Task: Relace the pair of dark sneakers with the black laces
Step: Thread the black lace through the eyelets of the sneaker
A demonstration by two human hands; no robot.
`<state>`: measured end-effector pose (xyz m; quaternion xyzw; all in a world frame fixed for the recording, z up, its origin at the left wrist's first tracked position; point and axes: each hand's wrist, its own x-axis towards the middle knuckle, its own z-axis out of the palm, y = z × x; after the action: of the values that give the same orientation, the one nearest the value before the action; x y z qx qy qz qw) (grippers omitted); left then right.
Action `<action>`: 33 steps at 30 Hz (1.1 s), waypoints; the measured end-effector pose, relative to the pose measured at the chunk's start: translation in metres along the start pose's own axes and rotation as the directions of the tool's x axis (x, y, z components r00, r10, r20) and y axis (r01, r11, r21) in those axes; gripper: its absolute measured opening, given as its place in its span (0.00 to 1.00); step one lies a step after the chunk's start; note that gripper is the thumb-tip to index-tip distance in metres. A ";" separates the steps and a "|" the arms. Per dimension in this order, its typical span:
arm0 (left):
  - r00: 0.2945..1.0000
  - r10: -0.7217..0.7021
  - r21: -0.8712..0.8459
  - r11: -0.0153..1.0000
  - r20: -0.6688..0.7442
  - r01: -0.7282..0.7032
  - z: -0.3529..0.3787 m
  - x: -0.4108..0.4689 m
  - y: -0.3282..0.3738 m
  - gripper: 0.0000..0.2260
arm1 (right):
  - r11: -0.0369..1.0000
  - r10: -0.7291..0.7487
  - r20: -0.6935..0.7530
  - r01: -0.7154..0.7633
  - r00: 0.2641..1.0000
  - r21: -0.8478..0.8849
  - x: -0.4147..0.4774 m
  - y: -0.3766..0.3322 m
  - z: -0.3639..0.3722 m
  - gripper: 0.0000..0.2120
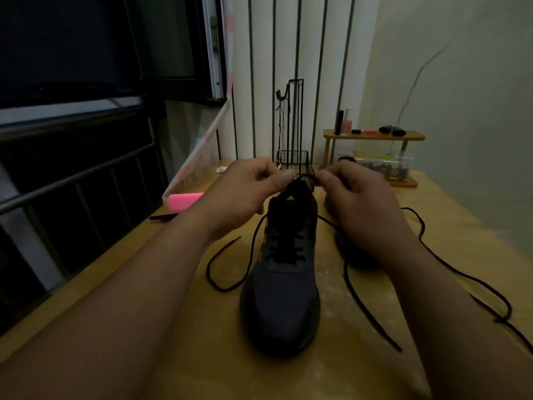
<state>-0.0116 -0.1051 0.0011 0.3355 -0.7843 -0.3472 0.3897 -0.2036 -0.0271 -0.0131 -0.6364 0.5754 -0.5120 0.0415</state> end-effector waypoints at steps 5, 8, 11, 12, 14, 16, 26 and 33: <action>0.995 -0.079 -0.359 0.932 -0.066 0.050 -0.001 0.008 -0.031 0.09 | 0.977 0.191 -0.117 -0.200 0.975 -0.073 0.005 0.010 0.000 0.10; 0.992 -0.036 -0.392 0.920 -0.119 -0.014 0.006 0.008 -0.037 0.08 | 0.936 0.052 -0.100 -0.083 0.994 -0.341 -0.002 0.005 0.006 0.09; 0.992 0.045 -0.295 0.952 -0.121 -0.080 0.011 0.003 -0.035 0.06 | 0.848 -0.131 0.106 0.167 0.986 -0.502 -0.002 -0.017 0.017 0.23; 0.991 0.066 -0.288 0.953 -0.114 -0.096 0.012 0.002 -0.034 0.05 | 0.887 -0.101 0.184 0.172 0.978 -0.429 -0.001 -0.024 0.023 0.24; 0.988 0.089 -0.297 0.947 -0.124 -0.122 0.012 0.000 -0.034 0.04 | 0.958 -0.035 0.259 0.106 0.965 -0.266 0.000 -0.027 0.034 0.19; 0.985 0.086 -0.298 0.946 -0.150 -0.128 0.009 -0.001 -0.035 0.04 | 0.968 -0.050 0.188 0.094 0.981 -0.234 0.002 -0.025 0.036 0.10; 0.974 0.050 -0.347 0.929 -0.222 -0.126 0.010 -0.008 -0.036 0.06 | 0.983 -0.073 0.145 0.096 0.987 -0.159 0.008 -0.024 0.044 0.04; 0.963 -0.223 0.012 0.974 -0.149 0.227 0.024 -0.005 -0.051 0.26 | 0.993 0.102 0.058 -0.099 0.993 -0.059 0.026 -0.002 0.045 0.06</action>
<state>-0.0164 -0.1216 -0.0526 0.4525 -0.7152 -0.3524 0.3994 -0.1761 -0.0709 -0.0174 -0.6229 0.6193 -0.4733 0.0670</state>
